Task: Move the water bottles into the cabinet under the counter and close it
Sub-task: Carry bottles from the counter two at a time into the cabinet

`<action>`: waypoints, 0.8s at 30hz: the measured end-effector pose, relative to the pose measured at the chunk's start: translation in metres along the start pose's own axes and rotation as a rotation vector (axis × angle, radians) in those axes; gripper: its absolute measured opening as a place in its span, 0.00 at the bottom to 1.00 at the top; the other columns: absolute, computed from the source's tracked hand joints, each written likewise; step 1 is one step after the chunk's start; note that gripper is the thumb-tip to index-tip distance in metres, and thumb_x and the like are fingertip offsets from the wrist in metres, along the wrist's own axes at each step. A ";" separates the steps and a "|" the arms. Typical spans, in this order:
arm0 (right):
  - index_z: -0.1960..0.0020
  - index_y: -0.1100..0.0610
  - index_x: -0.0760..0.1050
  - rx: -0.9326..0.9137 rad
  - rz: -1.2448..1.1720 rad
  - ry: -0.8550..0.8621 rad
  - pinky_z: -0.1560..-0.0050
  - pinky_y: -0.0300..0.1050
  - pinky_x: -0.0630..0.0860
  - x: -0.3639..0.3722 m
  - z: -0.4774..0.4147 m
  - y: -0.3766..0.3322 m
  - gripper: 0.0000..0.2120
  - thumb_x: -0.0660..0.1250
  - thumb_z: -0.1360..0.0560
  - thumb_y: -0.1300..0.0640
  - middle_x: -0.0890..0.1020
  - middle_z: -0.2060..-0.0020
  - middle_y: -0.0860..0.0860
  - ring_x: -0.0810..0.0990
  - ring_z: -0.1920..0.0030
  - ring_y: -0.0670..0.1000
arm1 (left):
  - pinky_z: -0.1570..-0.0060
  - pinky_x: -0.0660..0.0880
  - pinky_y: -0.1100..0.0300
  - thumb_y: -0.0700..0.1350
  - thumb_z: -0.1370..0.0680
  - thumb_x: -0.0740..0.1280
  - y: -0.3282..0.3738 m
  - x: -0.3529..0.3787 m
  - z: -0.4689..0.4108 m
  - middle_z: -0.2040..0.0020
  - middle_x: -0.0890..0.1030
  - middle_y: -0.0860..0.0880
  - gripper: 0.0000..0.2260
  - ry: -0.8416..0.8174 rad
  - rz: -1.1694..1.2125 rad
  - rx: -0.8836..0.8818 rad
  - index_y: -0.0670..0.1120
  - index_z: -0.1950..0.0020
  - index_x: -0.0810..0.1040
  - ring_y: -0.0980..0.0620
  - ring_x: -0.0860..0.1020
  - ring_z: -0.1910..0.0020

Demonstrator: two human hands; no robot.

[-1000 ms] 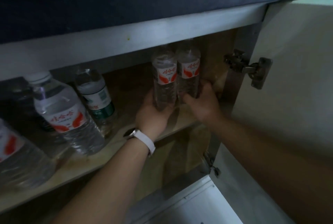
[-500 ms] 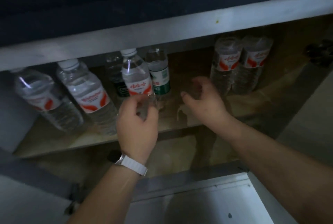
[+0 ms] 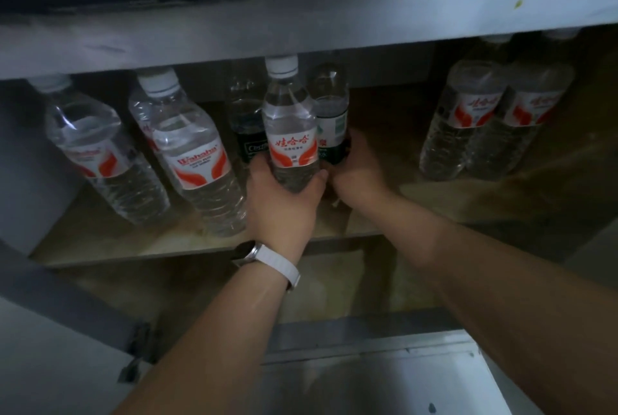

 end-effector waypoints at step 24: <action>0.34 0.55 0.68 0.002 0.052 0.106 0.47 0.38 0.75 -0.068 -0.002 0.016 0.36 0.81 0.36 0.59 0.77 0.43 0.45 0.75 0.44 0.44 | 0.46 0.78 0.54 0.54 0.30 0.77 0.002 0.023 0.001 0.46 0.83 0.56 0.22 -0.008 0.084 -0.049 0.56 0.38 0.77 0.53 0.81 0.46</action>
Point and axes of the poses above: each hand's wrist, its own z-axis away from the middle knuckle, its own x-axis out of the palm, y = z × x, the point moved 9 cm from there along -z, towards the middle knuckle
